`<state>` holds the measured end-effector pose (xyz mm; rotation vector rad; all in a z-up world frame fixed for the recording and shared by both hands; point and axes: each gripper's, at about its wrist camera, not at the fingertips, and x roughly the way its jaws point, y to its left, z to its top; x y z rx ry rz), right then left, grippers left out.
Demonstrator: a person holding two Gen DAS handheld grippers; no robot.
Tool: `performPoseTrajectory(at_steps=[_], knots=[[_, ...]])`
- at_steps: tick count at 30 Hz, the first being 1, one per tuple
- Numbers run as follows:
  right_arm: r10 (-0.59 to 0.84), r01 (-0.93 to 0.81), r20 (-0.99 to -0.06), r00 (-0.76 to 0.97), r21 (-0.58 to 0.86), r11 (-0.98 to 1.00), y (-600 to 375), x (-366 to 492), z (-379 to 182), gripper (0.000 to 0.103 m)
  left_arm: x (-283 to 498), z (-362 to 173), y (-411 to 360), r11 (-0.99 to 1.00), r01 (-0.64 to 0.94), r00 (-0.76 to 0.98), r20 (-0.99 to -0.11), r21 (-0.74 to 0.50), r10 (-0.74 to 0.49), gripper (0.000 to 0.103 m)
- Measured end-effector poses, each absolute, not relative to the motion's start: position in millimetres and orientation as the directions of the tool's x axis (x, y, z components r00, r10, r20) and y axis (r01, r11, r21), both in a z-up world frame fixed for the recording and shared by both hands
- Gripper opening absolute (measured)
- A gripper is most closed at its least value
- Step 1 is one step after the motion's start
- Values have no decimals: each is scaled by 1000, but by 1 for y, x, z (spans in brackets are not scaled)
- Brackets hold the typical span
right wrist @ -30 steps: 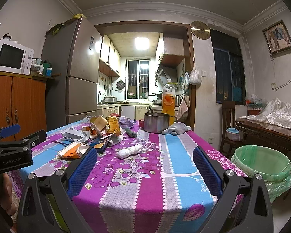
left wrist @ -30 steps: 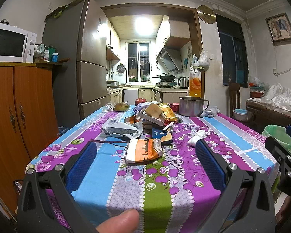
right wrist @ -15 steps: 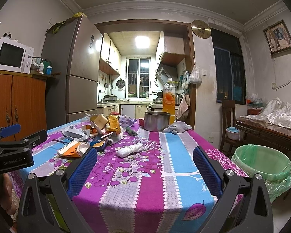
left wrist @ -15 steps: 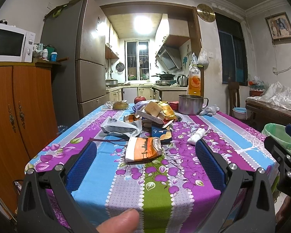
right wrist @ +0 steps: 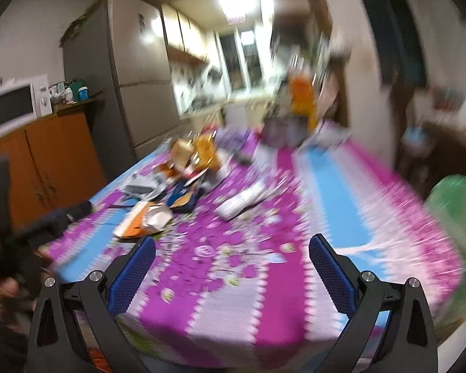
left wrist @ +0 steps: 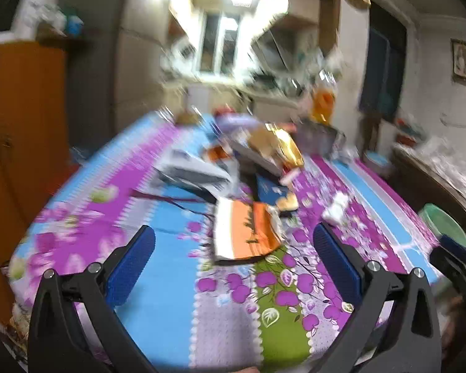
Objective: Collect trash
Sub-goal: 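Grasp the orange-and-white wrapper with the left tool while the right tool grasps the white rolled cloth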
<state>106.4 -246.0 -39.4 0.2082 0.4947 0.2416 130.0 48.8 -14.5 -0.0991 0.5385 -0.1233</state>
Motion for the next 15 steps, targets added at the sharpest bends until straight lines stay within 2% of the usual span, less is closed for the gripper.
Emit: performPoseTrajectory(at_steps=[2, 4, 6, 7, 8, 9, 11, 15], knots=[[351, -178, -518, 780, 354, 918, -251, 144, -43, 98, 149, -17, 44, 985, 126, 814, -554, -120, -172, 98], [394, -178, -545, 740, 406, 896, -251, 174, -46, 98, 161, -17, 35, 979, 162, 797, -569, -122, -203, 97], [415, -171, -573, 707, 432, 886, -250, 203, -49, 91, 172, -20, 23, 976, 193, 781, -587, -101, -215, 84], [422, -164, -589, 690, 441, 882, -249, 216, -51, 83, 179, -23, 19, 975, 201, 769, -601, -92, -215, 80], [422, -155, -602, 678, 444, 883, -246, 226, -53, 76, 188, -29, 14, 974, 209, 748, -628, -89, -217, 71], [419, -145, -619, 664, 444, 884, -245, 238, -54, 73, 196, -35, 11, 973, 213, 727, -651, -92, -220, 60], [407, -131, -645, 647, 432, 892, -240, 257, -57, 67, 210, -44, 9, 972, 212, 690, -689, -102, -223, 49], [371, -95, -684, 628, 406, 909, -233, 279, -63, 66, 218, -50, 1, 973, 219, 673, -710, -76, -207, 40]])
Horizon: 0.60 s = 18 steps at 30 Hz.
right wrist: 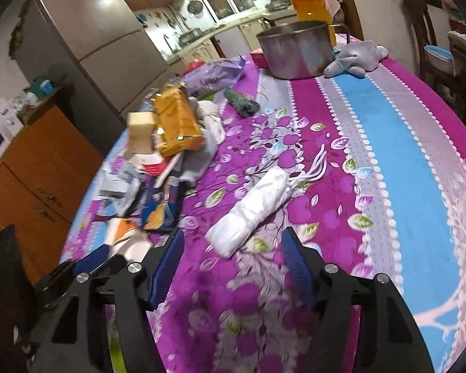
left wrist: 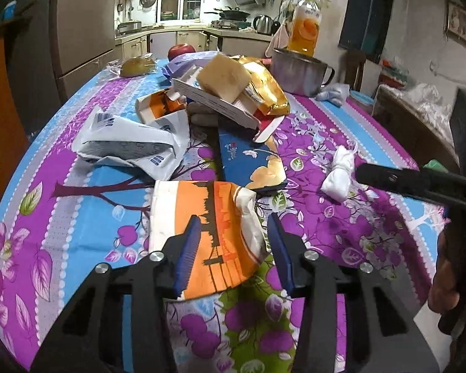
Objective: Collect trash
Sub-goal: 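Grasp the orange-and-white wrapper with the left tool while the right tool grasps the white rolled cloth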
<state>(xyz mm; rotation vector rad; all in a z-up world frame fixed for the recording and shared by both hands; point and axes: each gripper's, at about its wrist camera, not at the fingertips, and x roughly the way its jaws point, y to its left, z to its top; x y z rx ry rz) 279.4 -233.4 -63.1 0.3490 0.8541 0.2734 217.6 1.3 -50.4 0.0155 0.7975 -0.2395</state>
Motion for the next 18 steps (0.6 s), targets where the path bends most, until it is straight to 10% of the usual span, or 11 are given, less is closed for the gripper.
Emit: performPoseTrajectory(at_steps=[18], knots=[[267, -101, -672, 691, 276, 956, -224, 286, -74, 25, 204, -43, 6, 979, 193, 737, -650, -62, -186, 10]])
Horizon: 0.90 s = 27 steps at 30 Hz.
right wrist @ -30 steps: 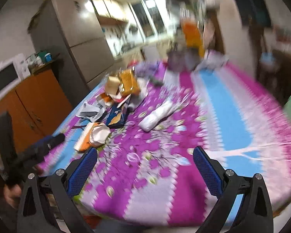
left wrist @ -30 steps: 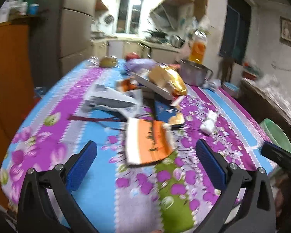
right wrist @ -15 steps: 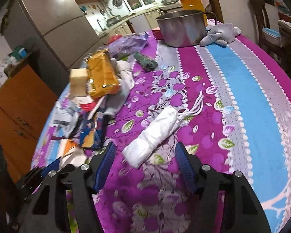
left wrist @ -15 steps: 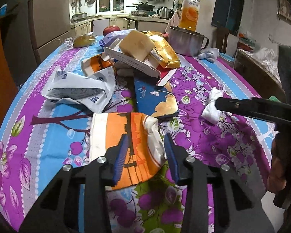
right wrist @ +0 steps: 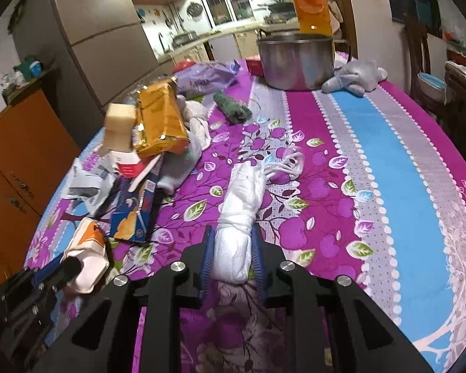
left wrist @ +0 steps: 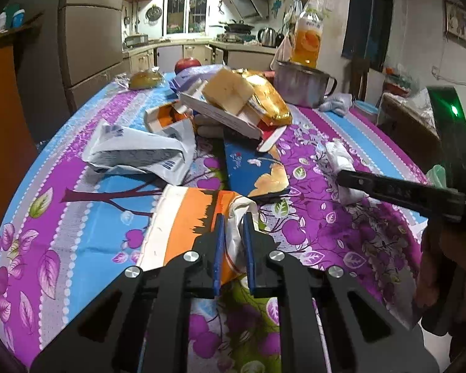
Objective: Collect trash
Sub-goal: 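Grasp the orange-and-white wrapper with the left tool while the right tool grasps the white rolled cloth, then carry both items to the green bin and open both tools to drop them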
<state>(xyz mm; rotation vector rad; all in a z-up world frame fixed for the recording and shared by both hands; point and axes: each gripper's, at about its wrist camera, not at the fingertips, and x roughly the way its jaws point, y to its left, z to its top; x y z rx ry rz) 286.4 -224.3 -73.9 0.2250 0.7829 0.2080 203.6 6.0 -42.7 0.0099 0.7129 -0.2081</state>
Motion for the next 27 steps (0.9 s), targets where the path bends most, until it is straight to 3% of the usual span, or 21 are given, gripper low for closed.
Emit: performPoseTrajectory(at_steps=[7, 16, 27], knots=[[265, -146, -570, 778, 246, 958, -230, 238, -44, 25, 181, -18, 5, 978, 201, 794, -574, -64, -201, 10], [166, -134, -443, 881, 103, 986, -243, 175, 2, 25, 158, 22, -22, 973, 227, 864, -452, -48, -223, 10], [90, -63, -383, 919, 82, 995, -298, 126, 42, 25, 150, 51, -90, 943, 331, 865, -386, -37, -319, 10]])
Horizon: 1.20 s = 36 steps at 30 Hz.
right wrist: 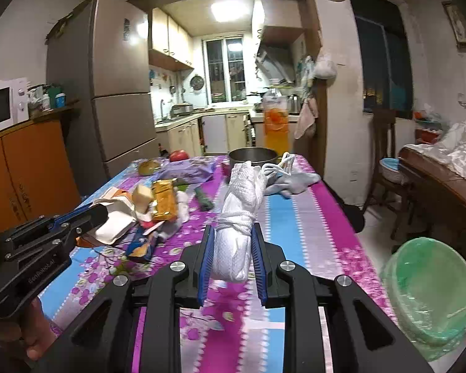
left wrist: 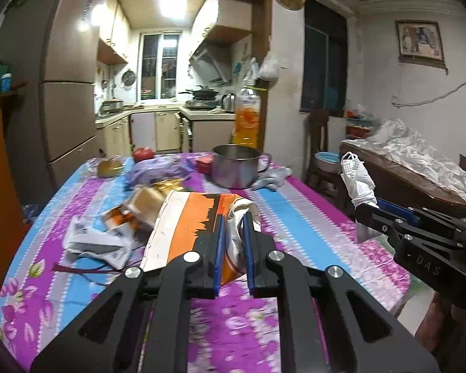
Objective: Collect trash
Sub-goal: 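Carry both items to the green bin and open both tools to drop them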
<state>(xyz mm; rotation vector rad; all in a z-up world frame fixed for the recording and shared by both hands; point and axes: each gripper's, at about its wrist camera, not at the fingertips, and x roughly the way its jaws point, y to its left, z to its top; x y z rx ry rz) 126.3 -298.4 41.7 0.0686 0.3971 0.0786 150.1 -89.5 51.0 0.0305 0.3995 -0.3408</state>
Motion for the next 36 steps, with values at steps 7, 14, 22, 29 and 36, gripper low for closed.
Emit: performPoseTrajectory(at_steps=[7, 14, 22, 29, 36], knots=[[9, 24, -372, 928, 82, 996, -350, 95, 63, 25, 149, 60, -141, 910, 413, 843, -364, -37, -397, 10], [-103, 139, -385, 917, 67, 988, -419, 67, 81, 25, 151, 69, -204, 855, 516, 796, -341, -50, -500, 10], [-198, 262, -458, 867, 81, 962, -514, 51, 80, 25, 155, 69, -289, 762, 644, 698, -357, -65, -621, 10], [-214, 335, -539, 815, 137, 932, -591, 53, 62, 25, 155, 63, -352, 682, 726, 605, -389, -90, -695, 10], [-164, 376, -661, 732, 192, 906, -655, 71, 22, 25, 171, 43, -411, 599, 786, 472, -477, -154, -741, 10]])
